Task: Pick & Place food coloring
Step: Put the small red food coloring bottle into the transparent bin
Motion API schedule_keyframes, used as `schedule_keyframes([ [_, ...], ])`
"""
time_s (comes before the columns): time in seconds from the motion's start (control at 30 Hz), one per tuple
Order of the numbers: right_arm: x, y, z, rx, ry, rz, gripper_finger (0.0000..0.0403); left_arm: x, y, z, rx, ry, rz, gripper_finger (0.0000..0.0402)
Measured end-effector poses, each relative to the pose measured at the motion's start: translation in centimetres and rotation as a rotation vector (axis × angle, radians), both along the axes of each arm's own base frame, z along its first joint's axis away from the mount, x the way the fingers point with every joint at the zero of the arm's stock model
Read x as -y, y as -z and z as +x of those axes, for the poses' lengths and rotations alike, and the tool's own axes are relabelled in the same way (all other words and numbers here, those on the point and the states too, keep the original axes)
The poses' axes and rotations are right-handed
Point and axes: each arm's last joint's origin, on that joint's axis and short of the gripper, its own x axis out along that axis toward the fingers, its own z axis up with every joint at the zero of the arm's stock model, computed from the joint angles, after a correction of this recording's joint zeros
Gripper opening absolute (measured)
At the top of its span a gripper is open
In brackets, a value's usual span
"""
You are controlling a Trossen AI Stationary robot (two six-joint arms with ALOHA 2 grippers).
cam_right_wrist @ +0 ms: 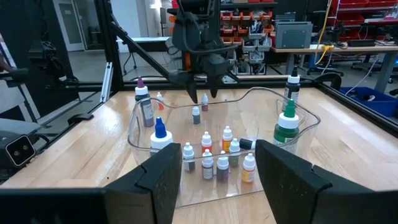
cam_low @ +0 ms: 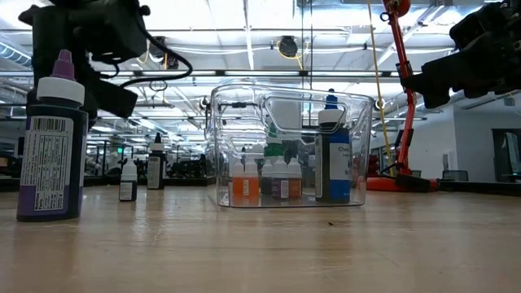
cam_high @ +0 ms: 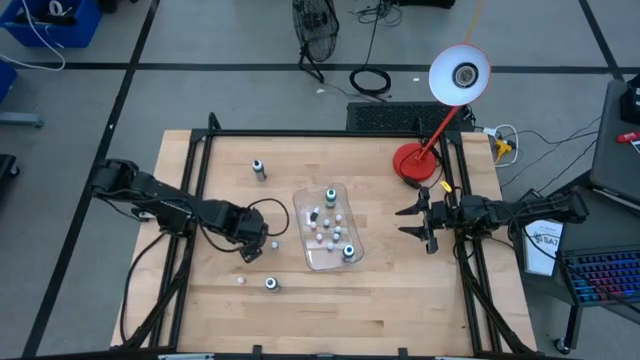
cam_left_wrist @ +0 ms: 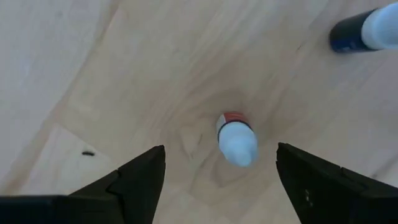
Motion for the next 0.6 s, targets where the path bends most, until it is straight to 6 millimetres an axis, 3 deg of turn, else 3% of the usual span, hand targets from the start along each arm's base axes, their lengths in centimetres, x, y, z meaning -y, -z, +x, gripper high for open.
schedule_keyframes([
  [0.6,0.0,0.0,0.0,0.0,0.0,0.0,0.0194,-0.09,0.38,0.21,0.046,0.057,0.042,0.0283],
])
